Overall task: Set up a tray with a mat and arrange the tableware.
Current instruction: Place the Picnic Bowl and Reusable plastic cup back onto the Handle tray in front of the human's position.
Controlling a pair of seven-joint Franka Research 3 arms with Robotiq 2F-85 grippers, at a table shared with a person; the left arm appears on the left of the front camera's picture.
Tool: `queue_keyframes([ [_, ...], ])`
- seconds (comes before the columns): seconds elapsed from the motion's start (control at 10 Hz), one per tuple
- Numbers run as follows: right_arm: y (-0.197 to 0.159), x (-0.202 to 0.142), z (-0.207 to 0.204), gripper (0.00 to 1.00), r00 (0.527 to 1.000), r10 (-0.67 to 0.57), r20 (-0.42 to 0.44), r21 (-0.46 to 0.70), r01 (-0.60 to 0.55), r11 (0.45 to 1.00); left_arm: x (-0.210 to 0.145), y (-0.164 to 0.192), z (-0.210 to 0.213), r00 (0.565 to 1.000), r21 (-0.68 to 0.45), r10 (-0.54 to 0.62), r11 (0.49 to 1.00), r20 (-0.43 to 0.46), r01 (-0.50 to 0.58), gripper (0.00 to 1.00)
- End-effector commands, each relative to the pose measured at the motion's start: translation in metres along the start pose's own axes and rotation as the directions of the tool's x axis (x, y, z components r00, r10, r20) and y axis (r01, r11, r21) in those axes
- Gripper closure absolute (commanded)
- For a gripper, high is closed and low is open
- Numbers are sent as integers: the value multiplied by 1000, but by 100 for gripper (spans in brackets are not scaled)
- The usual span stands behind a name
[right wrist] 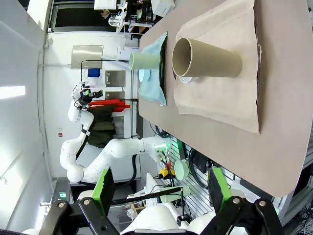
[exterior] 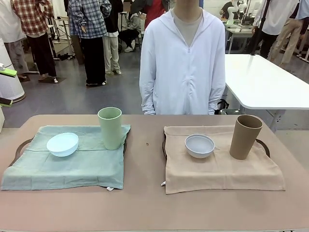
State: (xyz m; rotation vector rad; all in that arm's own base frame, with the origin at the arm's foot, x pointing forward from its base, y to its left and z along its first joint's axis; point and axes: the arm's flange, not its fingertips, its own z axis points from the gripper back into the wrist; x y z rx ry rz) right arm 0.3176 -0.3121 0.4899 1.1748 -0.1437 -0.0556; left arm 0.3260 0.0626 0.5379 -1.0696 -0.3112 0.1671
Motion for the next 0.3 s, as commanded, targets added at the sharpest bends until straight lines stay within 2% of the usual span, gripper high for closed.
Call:
queue_keyframes([
  [0.0,0,-1,0,0,1000,2,2,3,-2,1000,2,0,3,1000,-3,-13,1000,-6,13,0],
  [0.2,0,-1,0,0,1000,2,2,3,-2,1000,2,0,3,1000,-3,-13,1000,-6,13,0],
])
